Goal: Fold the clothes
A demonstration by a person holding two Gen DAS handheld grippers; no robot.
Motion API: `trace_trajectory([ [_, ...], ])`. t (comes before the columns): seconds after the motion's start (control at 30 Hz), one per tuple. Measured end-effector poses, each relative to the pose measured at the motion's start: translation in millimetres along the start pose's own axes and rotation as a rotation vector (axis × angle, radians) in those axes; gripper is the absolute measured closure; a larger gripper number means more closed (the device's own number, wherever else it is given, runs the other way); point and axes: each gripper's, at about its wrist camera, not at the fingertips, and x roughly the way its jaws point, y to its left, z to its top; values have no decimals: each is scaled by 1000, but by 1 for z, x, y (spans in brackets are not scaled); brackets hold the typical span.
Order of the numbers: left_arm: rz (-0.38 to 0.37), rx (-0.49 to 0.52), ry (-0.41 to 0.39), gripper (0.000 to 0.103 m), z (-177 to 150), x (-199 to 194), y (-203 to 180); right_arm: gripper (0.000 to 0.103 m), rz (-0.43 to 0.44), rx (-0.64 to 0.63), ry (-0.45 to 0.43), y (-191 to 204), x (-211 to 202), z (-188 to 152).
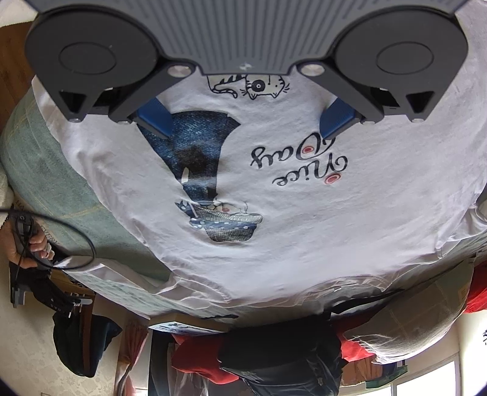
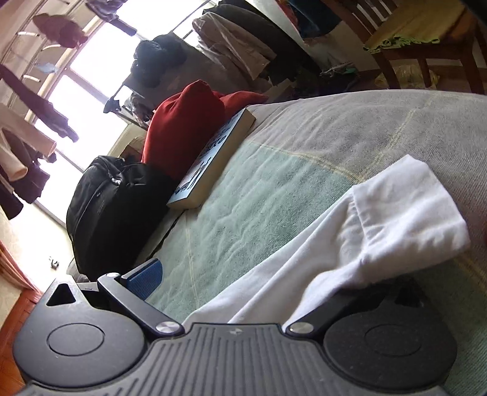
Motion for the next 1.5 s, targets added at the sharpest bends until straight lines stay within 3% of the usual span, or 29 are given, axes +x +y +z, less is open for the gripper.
trace_trajectory([
  [0.07,-1,-5,0,1,-1,0,1,5,-5,14,-8,-5,1,4],
  [0.1,-1,-6,-1,1,-1,0,1,12,-23,23,-10,-7,0,5],
  [0.23,-5,-13,-5,1,-2,-1,3,55,-93,45,-4,-16,-4,6],
  [0.27,-6,-16,-5,1,-2,-1,3,60,-111,49,-1,-18,-5,6],
  [0.33,-4,-13,-4,1,-3,-1,3,91,-146,58,5,-22,-7,6],
  [0.5,0,-10,-3,1,-3,-4,2,94,-171,-64,16,-2,-4,15],
  [0.87,2,-6,-6,1,-4,-7,0,96,-171,-297,-109,59,-18,79],
  [1.0,-3,-2,-18,1,-5,-11,-1,95,-200,-388,-120,67,-18,76],
  [1.1,-2,-10,-24,1,-5,-14,3,95,-215,-348,-108,50,-22,70],
  [1.27,-4,-15,-14,1,-6,-12,6,85,-348,-281,-77,18,-23,66],
  [1.3,-7,-15,-14,1,-6,-12,6,79,-369,-267,-71,14,-24,68],
  [1.33,-10,-14,-15,1,-6,-12,6,62,-438,-267,-88,13,-26,69],
  [1.4,-15,-12,-20,1,-6,-13,5,39,-567,-261,-126,10,-31,74],
  [1.5,-21,-10,-22,1,-6,-13,4,39,-540,-264,-133,14,-39,77],
])
